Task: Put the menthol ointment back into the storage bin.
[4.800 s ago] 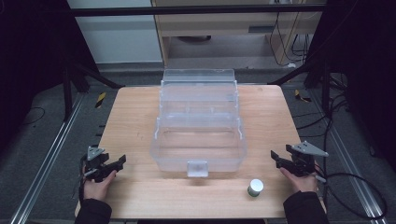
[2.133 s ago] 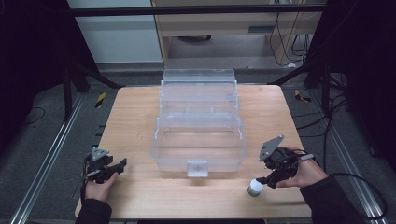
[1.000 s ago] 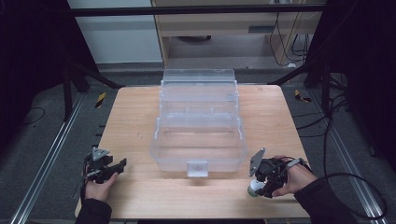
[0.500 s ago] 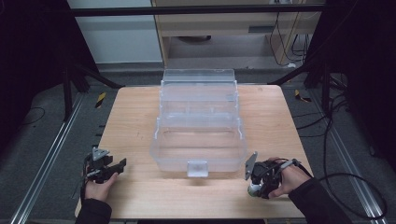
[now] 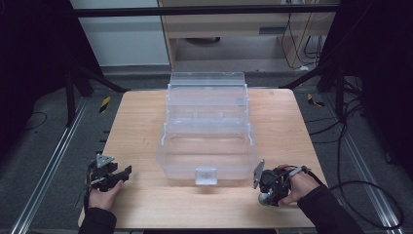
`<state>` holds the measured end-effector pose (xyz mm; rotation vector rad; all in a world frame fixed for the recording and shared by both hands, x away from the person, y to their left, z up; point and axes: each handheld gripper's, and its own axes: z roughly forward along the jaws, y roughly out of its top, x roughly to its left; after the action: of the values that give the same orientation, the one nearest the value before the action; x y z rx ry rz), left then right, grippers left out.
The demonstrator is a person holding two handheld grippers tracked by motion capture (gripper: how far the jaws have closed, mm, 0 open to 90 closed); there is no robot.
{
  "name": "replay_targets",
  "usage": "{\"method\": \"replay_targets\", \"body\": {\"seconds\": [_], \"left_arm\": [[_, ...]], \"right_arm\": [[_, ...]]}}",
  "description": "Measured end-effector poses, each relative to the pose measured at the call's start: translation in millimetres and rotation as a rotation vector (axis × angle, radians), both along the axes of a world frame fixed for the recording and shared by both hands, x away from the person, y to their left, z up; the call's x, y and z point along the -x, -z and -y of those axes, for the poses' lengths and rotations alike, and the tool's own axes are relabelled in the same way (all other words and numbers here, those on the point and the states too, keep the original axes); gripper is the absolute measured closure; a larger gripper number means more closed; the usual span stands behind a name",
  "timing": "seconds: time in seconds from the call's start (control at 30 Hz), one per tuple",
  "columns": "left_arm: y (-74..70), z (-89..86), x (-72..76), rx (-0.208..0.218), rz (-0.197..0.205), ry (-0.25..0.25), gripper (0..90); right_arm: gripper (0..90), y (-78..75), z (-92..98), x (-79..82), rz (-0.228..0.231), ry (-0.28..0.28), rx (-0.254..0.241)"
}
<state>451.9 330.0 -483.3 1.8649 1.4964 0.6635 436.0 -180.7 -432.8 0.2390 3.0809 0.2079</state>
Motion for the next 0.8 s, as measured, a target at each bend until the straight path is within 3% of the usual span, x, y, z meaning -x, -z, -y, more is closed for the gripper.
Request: {"method": "replay_targets", "body": {"seconds": [0.6,0.8], "left_arm": [[-0.1,0.2,0.0,-0.004,0.0,-0.002,40.4],[-0.2,0.5,0.1,-0.005,-0.001,0.0,40.5]], "right_arm": [[50.5,-0.3,-0.9,0.0,-0.011,0.014,-0.001],[50.5,-11.1,2.0,0.9,0.004,0.026,-0.024]]}}
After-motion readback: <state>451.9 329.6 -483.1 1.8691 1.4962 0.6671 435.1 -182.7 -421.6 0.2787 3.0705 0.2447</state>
